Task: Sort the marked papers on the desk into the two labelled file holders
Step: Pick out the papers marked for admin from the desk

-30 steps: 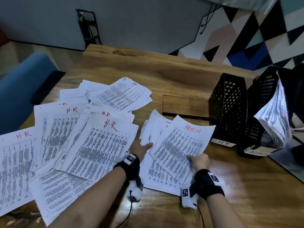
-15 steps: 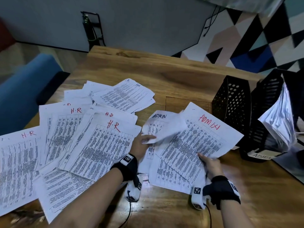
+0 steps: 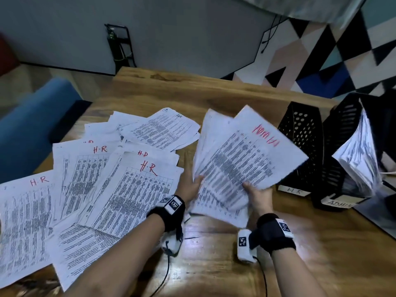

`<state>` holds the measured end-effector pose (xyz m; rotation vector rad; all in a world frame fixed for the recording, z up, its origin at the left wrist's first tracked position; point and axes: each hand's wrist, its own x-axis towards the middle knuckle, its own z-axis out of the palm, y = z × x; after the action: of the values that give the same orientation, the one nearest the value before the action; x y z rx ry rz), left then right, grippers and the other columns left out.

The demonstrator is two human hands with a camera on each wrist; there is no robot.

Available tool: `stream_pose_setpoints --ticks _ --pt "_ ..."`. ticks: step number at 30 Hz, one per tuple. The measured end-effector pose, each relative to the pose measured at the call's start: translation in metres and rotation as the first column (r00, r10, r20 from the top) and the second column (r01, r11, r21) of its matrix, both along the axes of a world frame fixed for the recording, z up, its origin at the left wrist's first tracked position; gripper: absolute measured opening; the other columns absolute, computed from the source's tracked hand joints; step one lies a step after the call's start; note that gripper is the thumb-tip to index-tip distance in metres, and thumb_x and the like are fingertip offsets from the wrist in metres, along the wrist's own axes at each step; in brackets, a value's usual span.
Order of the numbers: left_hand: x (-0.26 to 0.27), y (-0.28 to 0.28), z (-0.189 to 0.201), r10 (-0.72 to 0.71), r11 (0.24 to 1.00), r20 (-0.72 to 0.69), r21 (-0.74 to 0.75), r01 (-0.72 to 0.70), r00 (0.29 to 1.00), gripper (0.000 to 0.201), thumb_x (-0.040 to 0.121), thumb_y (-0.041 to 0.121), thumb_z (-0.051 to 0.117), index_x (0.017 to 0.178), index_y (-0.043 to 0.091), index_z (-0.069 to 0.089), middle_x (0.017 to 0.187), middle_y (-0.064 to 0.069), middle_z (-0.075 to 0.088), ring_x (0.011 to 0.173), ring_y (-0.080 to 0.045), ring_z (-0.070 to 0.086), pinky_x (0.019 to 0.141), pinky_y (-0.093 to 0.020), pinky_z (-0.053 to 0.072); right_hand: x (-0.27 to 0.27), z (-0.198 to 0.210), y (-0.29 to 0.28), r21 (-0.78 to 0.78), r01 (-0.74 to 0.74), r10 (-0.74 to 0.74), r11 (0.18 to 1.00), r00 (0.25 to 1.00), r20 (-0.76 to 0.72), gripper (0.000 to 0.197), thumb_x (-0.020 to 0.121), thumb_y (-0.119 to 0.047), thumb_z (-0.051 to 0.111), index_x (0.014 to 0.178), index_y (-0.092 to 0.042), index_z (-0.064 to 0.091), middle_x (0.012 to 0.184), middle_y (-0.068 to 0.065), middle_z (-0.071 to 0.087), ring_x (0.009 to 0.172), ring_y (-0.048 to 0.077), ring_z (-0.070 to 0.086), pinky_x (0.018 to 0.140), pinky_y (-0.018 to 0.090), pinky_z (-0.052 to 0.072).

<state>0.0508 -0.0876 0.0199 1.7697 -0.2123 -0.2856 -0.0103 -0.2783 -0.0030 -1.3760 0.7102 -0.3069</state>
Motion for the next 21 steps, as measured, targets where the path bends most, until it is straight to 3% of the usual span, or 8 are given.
stream_pose_setpoints --ticks 2,4,7,10,14,17,19,21 --pt "0.012 0.001 0.013 -0.007 0.999 0.115 -0.052 0.013 0.993 0.084 0.088 0.0 0.053 0.146 0.032 0.0 0.155 0.001 0.02 0.139 -0.021 0.033 0.112 -0.037 0.032 0.003 0.026 0.002 -0.041 -0.002 0.004 0.999 0.999 0.053 0.008 0.083 -0.003 0.063 0.089 -0.007 0.063 0.097 0.002 0.061 0.072 -0.003 0.063 0.086 0.025 0.048" --pt "0.022 0.002 0.025 -0.041 0.987 0.111 -0.148 0.057 0.993 0.079 0.086 0.004 0.059 0.147 0.027 0.016 0.152 0.001 0.029 0.138 -0.018 0.036 0.112 -0.049 0.033 0.004 0.048 -0.001 -0.078 -0.012 0.017 0.997 0.998 0.067 0.019 0.085 -0.013 0.062 0.1 -0.001 0.065 0.107 0.0 0.057 0.093 0.009 0.053 0.088 0.02 0.038" --pt "0.023 0.004 0.046 -0.077 0.967 0.059 -0.237 0.089 0.995 0.077 0.081 -0.005 0.064 0.145 0.011 0.023 0.142 0.006 0.041 0.125 -0.006 0.048 0.103 -0.027 0.041 0.007 0.062 -0.001 -0.033 -0.136 0.139 0.99 0.986 0.097 0.044 0.084 -0.015 0.058 0.127 -0.007 0.051 0.116 0.005 0.06 0.103 0.009 0.055 0.086 0.014 0.039" --pt "0.017 0.008 0.045 -0.089 0.946 0.089 -0.304 0.112 0.992 0.078 0.076 -0.014 0.064 0.14 0.011 0.027 0.123 0.024 0.043 0.096 0.022 0.055 0.08 -0.01 0.05 0.005 0.061 -0.001 -0.065 -0.228 0.236 0.972 0.951 0.2 0.042 0.077 0.009 0.061 0.114 -0.01 0.056 0.097 -0.002 0.07 0.085 -0.003 0.066 0.074 0.009 0.05" --pt "0.008 0.011 0.041 -0.093 0.967 0.122 -0.227 0.119 0.988 0.043 0.079 0.015 0.07 0.118 0.027 0.054 0.104 0.015 0.064 0.09 0.005 0.061 0.08 -0.014 0.051 0.002 0.062 0.001 -0.255 -0.19 0.242 0.948 0.952 0.187 0.039 0.076 0.011 0.064 0.104 -0.015 0.056 0.093 -0.004 0.063 0.074 -0.009 0.062 0.071 0.016 0.051" --pt "0.008 0.007 0.052 -0.013 0.964 0.125 -0.261 0.046 0.992 0.028 0.085 0.001 0.059 0.113 0.004 0.057 0.084 0.005 0.065 0.069 0.012 0.061 0.068 -0.01 0.049 0.002 0.067 -0.001 -0.255 -0.168 0.224 0.952 0.952 0.208 0.033 0.078 0.005 0.066 0.097 -0.021 0.059 0.091 -0.005 0.065 0.075 -0.007 0.063 0.073 0.019 0.053" --pt "0.01 0.007 0.055 0.009 0.97 0.118 -0.241 0.02 0.993 0.023 0.085 -0.004 0.057 0.107 0.002 0.059 0.081 0.011 0.071 0.074 0.008 0.064 0.072 -0.017 0.053 0.001 0.067 0.0 -0.227 -0.223 0.264 0.948 0.95 0.168 0.027 0.079 0.001 0.065 0.096 -0.019 0.061 0.092 -0.004 0.066 0.079 -0.001 0.065 0.072 0.016 0.054" --pt "0.008 0.005 0.049 -0.006 0.99 0.088 -0.142 0.019 0.996 0.026 0.089 0.006 0.055 0.114 0.003 0.057 0.095 0.0 0.071 0.092 -0.011 0.066 0.085 -0.026 0.054 -0.002 0.054 0.007 -0.235 -0.33 0.345 0.914 0.938 0.025 0.021 0.084 -0.003 0.06 0.104 -0.01 0.059 0.097 0.001 0.066 0.093 0.014 0.066 0.075 0.021 0.055"
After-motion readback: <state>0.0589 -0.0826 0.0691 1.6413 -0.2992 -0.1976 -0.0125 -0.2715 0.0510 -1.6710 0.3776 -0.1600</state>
